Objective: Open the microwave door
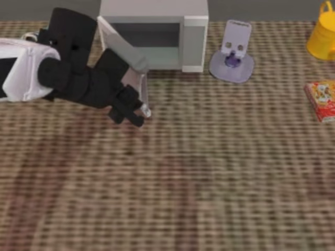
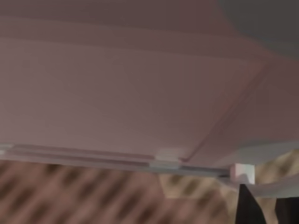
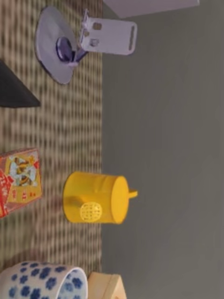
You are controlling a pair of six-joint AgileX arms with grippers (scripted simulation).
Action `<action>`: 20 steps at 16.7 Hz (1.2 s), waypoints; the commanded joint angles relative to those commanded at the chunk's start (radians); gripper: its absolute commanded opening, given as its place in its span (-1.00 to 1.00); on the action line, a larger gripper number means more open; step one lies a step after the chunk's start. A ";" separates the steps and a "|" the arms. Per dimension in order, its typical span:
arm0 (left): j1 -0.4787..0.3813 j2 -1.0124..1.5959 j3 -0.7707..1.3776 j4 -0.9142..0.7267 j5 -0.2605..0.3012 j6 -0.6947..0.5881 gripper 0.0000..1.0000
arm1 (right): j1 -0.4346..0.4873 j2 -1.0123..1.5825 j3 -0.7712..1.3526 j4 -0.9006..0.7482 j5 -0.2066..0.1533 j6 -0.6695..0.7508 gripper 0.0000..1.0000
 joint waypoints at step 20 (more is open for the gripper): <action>0.008 0.000 -0.002 -0.007 0.009 0.016 -1.00 | 0.000 0.000 0.000 0.000 0.000 0.000 1.00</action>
